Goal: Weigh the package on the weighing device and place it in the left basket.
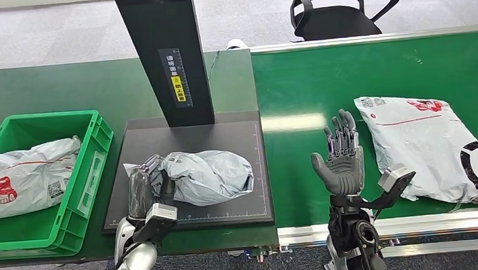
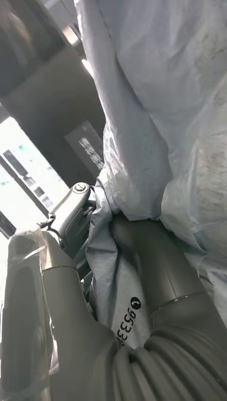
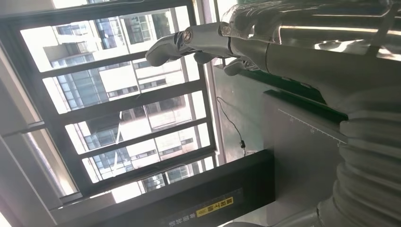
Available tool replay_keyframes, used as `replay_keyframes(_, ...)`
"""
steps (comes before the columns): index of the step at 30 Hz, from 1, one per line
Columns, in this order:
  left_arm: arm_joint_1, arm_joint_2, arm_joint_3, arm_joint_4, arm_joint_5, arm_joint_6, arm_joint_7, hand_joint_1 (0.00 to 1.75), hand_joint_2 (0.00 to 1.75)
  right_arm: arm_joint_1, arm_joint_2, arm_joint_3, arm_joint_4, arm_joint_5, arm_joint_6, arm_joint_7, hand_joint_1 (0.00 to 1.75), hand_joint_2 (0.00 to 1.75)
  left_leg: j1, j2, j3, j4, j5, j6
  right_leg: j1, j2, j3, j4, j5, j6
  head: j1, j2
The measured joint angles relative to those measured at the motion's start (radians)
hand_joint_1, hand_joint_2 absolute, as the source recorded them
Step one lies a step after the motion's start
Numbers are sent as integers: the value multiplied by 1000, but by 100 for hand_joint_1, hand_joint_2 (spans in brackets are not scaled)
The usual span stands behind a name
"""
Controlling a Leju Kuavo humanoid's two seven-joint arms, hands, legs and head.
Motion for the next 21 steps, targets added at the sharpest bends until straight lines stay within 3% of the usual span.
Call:
replay_keyframes(8, 59, 8, 60, -174, 12, 190, -133, 175, 175, 0, -3, 6, 0, -18, -16, -2, 0, 175, 0, 0, 0, 0, 0, 0, 0, 0, 0, 0, 0, 0, 0, 0)
replay_keyframes(14, 107, -4, 176, -354, -49, 198, -136, 175, 175, 5, -4, 5, 0, -19, -20, -4, 0, 175, 0, 0, 0, 0, 0, 0, 0, 0, 0, 0, 0, 0, 0, 0)
replay_keyframes(21, 108, -42, 369, -509, -177, 198, -135, 175, 175, 31, -3, 0, -5, -10, -9, -6, 0, 175, 0, 0, 0, 0, 0, 0, 0, 0, 0, 0, 0, 0, 0, 0)
